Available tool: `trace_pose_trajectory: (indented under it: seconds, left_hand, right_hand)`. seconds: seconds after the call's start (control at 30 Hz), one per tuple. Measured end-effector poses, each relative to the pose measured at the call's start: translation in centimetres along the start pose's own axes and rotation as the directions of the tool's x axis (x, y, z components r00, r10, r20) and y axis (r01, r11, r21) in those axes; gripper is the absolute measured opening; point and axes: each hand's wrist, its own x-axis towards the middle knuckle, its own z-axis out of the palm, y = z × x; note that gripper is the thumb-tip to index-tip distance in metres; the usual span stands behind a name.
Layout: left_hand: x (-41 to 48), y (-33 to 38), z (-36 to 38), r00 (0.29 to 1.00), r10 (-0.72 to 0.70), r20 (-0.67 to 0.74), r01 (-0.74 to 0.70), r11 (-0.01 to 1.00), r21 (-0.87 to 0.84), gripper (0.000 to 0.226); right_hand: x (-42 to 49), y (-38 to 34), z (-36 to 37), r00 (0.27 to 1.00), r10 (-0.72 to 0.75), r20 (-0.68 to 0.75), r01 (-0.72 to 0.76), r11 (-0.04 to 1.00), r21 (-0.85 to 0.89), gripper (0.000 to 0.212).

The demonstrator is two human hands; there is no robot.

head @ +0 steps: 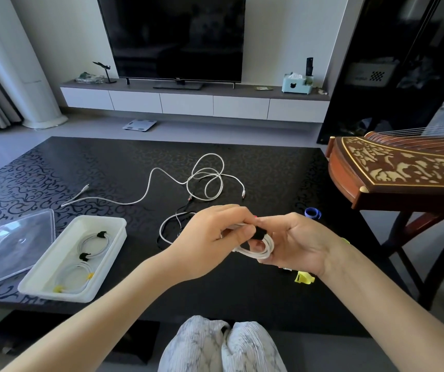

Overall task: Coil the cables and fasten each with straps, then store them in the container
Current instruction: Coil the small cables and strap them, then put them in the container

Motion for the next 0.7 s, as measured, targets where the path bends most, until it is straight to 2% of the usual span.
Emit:
trace_pose_trajectory:
  seconds: [0.07, 0.2, 0.33, 0.4, 0.5, 0.63, 0.7]
  left_hand:
    - [0.0, -0.1, -0.1, 0.999, 0.034, 0.0, -0.034, 0.999, 0.033, 0.011]
    - [-0.1, -0.4, 0.1, 0.996, 0.092, -0.016, -0.09, 0.989, 0.114, 0.011]
    - [-0.5, -0.7, 0.4, 0.993, 0.089, -0.074, -0.08, 0.989, 0.122, 0.019]
    - [-0.8, -0.7, 0.6, 0.997, 0.018, -0.071, -0.014, 0.999, 0.05, 0.018]
    - [-1.1, -0.5, 0.7, 0.976, -0.216, -0.032, 0.206, 0.96, -0.191, 0.026]
    - [-0.7, -0.1, 1.0, 0.917, -0.398, -0.007, 0.39, 0.901, -0.188, 0.039]
    - [-0.4, 0.2, 1.0, 0.875, -0.485, -0.007, 0.472, 0.855, -0.212, 0.036]
  right_hand:
    - [0.1, 0.0, 0.3, 1.0, 0.008, -0.027, -0.007, 0.999, 0.053, 0.019]
    - [0.3, 0.0, 0.7, 0.998, 0.01, -0.07, -0.001, 0.992, 0.13, 0.02]
    - [0.3, 0.3, 0.8, 0.985, -0.022, -0.169, 0.045, 0.99, 0.132, 0.022]
    - [0.2, 0.4, 0.9, 0.965, -0.088, -0.246, 0.097, 0.995, 0.026, 0.023]
    - [-0.4, 0.5, 1.4, 0.89, -0.292, -0.351, 0.2, 0.941, -0.274, 0.026]
    - [-1.1, 0.6, 2.2, 0.79, -0.516, -0.33, 0.272, 0.779, -0.565, 0.022]
    - [-1.3, 0.7, 2.3, 0.754, -0.609, -0.245, 0.246, 0.609, -0.754, 0.02]
